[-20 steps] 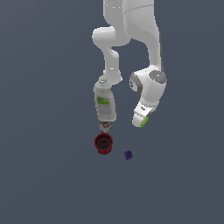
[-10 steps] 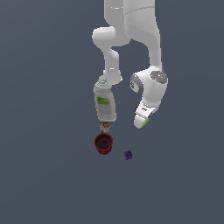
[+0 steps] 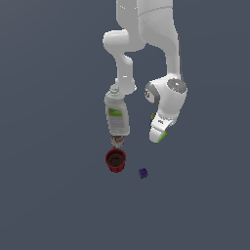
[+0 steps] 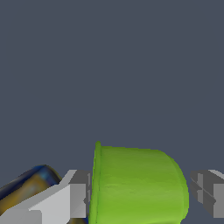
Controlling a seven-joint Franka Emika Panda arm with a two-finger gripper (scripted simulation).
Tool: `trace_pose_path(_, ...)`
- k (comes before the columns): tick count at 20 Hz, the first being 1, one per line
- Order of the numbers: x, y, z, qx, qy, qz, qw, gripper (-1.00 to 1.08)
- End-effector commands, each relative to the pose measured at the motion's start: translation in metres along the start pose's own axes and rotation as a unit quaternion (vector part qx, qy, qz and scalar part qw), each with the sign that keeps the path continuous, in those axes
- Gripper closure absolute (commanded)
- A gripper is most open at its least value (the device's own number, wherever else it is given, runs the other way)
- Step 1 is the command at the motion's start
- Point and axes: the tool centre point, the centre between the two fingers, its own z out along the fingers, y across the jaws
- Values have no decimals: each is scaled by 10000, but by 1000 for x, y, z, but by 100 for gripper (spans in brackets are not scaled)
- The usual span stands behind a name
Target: Pick up a designated object from a clutter of objects.
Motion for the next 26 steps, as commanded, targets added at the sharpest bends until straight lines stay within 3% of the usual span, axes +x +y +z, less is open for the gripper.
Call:
trace_pose_path(1,-2,2,-4,-3,4,2,10000,108)
trace_pose_path(12,-27,23,-52,20,-32,1,10000,108)
trace_pose_path(26,-84,75,-171,93,-91,6,9999,108)
